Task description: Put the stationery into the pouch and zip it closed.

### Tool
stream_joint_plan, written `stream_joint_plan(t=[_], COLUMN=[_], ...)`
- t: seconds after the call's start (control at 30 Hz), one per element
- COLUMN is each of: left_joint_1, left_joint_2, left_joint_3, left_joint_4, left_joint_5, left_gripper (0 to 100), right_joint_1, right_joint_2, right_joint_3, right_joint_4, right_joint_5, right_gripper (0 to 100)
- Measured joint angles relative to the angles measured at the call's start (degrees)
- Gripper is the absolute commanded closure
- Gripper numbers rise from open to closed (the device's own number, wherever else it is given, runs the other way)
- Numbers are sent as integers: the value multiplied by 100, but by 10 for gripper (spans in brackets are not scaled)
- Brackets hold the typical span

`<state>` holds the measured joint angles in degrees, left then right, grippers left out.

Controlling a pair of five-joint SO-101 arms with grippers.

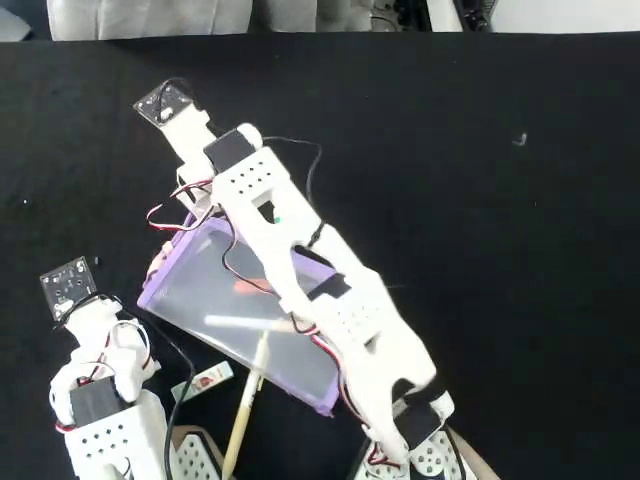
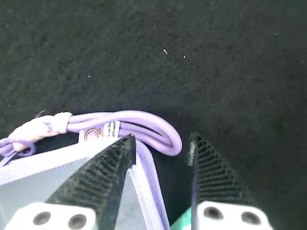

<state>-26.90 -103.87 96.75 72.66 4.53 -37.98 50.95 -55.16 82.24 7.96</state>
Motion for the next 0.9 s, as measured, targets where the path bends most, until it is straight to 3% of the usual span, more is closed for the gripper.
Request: stream_joint_plan(t=[0.47,0.73,0.9], left_joint_1=[0,0,0], left_joint_2=[0,0,0], left_joint_3=[0,0,0], left_joint_4=[0,0,0], left_joint_5=[0,0,0], left_gripper=[970,970,970], right_joint_1=[316,316,316], right_joint_2=[1943,2321,2321], right_joint_3=[-2453,-2919,-3666], right_joint_4=[475,668,1363], right_joint_5=[0,0,97], right_gripper=[818,818,818])
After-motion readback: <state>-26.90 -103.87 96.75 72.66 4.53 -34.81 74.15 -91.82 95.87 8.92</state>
